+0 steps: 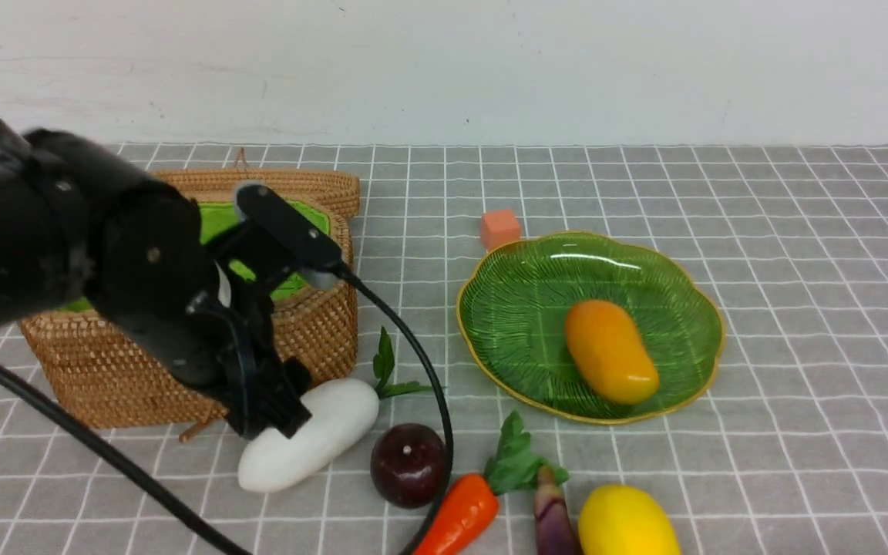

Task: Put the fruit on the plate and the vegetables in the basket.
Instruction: Take a daikon with your left arm and place it on the basket on the left.

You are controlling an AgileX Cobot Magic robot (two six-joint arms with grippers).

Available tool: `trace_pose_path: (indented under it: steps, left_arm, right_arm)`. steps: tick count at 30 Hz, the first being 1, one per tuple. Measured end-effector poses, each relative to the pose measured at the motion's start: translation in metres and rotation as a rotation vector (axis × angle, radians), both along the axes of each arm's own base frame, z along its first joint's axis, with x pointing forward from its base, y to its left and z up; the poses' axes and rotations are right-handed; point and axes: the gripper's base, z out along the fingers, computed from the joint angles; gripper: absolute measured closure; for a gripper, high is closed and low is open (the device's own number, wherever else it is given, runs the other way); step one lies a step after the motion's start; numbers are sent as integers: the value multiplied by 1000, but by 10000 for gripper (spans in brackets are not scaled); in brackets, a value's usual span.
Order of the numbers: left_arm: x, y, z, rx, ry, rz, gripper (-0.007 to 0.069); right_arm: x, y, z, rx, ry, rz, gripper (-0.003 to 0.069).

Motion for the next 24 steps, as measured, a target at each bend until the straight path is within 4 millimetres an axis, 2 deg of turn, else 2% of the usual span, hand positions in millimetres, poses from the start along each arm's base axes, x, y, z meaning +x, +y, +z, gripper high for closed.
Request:
trace_pose_path:
  steps: [6, 11, 17, 19, 24]
  left_arm:
    - [14, -10, -36, -10, 48, -4, 60]
    - [22, -13, -57, 16, 72, -17, 60]
    - [25, -15, -71, 22, 101, -15, 84]
    - [25, -16, -72, 15, 108, -8, 112]
    - [23, -16, -72, 17, 132, -13, 118]
  right_arm:
    - [0, 0, 0, 0, 0, 0, 419]
    - [0, 0, 0, 0, 0, 0, 419]
    - [0, 0, 0, 0, 0, 0, 419]
    - [0, 0, 0, 0, 0, 0, 419]
    - [0, 0, 0, 0, 0, 0, 419]
